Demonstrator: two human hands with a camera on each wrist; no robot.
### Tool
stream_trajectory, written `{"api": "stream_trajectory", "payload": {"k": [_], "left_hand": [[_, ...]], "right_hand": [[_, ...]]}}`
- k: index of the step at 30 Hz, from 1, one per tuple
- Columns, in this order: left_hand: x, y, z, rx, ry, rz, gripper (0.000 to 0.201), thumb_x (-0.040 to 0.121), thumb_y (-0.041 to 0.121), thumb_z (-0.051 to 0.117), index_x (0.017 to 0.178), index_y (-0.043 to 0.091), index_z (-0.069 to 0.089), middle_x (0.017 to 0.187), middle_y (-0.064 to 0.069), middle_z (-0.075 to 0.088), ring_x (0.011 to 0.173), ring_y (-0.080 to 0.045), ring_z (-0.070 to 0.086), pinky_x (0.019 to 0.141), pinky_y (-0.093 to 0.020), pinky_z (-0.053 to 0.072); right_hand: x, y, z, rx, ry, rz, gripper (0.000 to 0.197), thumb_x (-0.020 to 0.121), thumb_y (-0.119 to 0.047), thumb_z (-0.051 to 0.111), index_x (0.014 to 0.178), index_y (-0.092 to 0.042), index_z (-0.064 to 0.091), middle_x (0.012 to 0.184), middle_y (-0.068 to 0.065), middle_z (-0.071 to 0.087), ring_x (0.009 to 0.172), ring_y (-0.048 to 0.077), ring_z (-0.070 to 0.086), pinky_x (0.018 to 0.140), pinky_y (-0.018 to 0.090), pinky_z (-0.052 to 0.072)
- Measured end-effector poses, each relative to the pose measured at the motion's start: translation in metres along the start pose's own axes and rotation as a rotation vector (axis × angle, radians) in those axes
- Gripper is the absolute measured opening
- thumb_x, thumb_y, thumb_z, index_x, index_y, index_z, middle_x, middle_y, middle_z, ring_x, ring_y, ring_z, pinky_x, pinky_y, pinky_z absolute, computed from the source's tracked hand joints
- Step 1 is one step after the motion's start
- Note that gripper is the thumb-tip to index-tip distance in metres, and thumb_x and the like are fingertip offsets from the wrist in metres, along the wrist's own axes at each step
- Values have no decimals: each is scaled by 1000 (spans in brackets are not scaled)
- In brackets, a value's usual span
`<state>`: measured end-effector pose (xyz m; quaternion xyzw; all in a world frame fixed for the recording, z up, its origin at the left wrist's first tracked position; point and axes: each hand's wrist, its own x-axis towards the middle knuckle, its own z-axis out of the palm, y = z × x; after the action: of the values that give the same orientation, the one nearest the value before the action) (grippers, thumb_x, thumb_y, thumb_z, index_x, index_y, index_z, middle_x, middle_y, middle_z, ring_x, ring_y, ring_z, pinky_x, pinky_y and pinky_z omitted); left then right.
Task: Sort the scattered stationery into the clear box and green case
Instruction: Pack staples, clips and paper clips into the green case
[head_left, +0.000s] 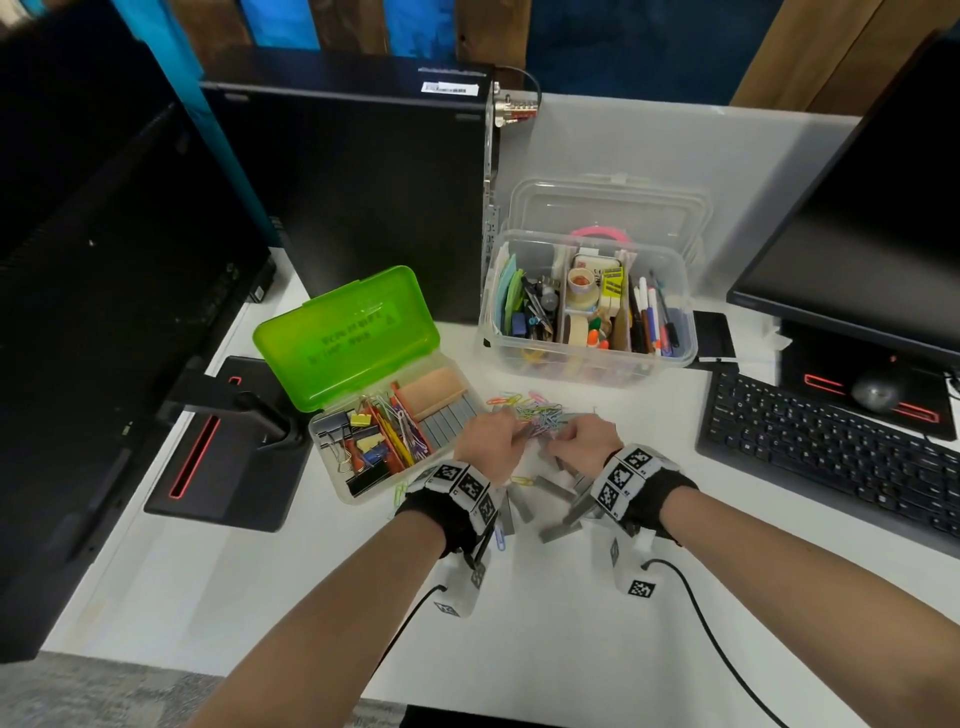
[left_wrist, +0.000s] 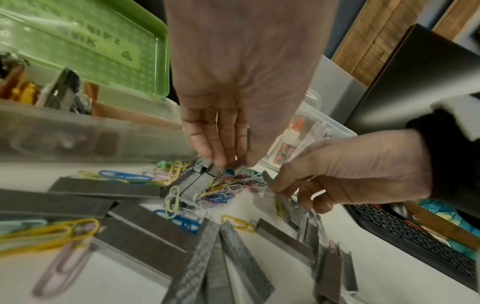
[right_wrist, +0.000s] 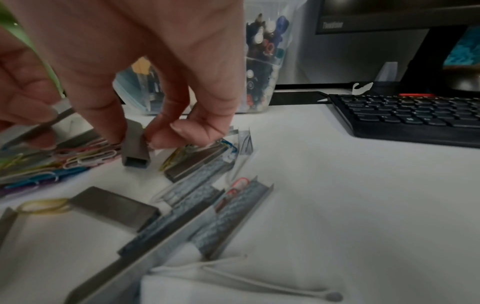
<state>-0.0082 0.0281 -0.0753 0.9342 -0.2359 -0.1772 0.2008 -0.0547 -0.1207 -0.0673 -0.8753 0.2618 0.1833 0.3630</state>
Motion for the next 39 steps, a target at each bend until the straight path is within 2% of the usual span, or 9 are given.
{"api": "stream_trajectory", "payload": {"k": [7, 9, 11, 14, 17, 22, 26, 34, 39], "left_hand": [[-4, -10, -18, -95, 145, 25, 30, 96, 31, 49, 119, 12, 51, 85, -12, 68, 82, -31, 64, 69, -40, 52], [-5, -17, -27, -103, 170, 8, 37, 97, 32, 45, 132, 17, 45, 84, -12, 68, 81, -31, 64, 68, -41, 53], [-6, -27, -38, -103, 195, -8, 41, 97, 29, 44, 137, 21, 43, 88, -12, 68, 83, -32, 64, 72, -42, 54], [-5, -47, -52, -69, 229, -7, 32, 94, 21, 49, 126, 17, 55, 88, -11, 70, 84, -30, 66, 73, -36, 52], [-5, -63, -65, -64, 221, -91, 28, 93, 18, 53, 121, 15, 55, 92, -11, 69, 85, -31, 65, 70, -36, 51], [-4, -79, -76, -126, 186, -221, 26, 90, 12, 56, 116, 12, 54, 96, -11, 68, 89, -30, 65, 76, -39, 55], [-4, -87, -76, -138, 172, -250, 23, 89, 8, 53, 111, 11, 56, 94, -13, 69, 84, -31, 65, 74, -38, 56], [-6, -96, -74, -178, 183, -302, 22, 86, 10, 56, 106, 16, 57, 89, -7, 67, 82, -27, 64, 67, -29, 49], [-6, -95, -77, -181, 188, -299, 23, 86, 7, 57, 108, 15, 56, 86, -7, 66, 82, -27, 64, 71, -33, 54]], "right_hand": [[3, -23, 6, 283, -13, -10, 13, 75, -11, 69, 62, -9, 66, 60, 11, 65, 52, 16, 56, 50, 20, 43], [7, -36, 10, 314, -7, -54, 6, 73, -8, 71, 71, -12, 66, 62, 11, 66, 54, 18, 59, 51, 22, 44], [12, -50, 12, 304, -9, -100, 18, 73, -12, 71, 89, -16, 64, 62, 8, 67, 52, 15, 60, 51, 21, 46], [18, -76, 18, 279, -33, -214, 31, 75, -10, 69, 103, -22, 62, 60, 7, 64, 53, 16, 59, 58, 23, 48], [26, -99, 29, 193, -37, -273, 26, 76, -8, 68, 97, -23, 66, 63, 5, 64, 58, 17, 60, 66, 28, 52], [27, -122, 51, -95, -36, -351, 24, 79, -14, 67, 101, -23, 68, 96, 3, 67, 89, 25, 61, 71, 21, 41], [27, -129, 63, -322, -86, -412, 27, 82, -13, 66, 108, -21, 65, 115, 6, 64, 106, 29, 59, 84, 27, 45], [28, -123, 78, -364, -148, -441, 32, 80, -13, 69, 107, -13, 52, 109, 9, 56, 93, 27, 55, 68, 28, 38], [29, -120, 77, -291, -172, -454, 24, 84, -9, 63, 107, -10, 57, 106, 7, 61, 94, 25, 57, 74, 27, 41]]}}
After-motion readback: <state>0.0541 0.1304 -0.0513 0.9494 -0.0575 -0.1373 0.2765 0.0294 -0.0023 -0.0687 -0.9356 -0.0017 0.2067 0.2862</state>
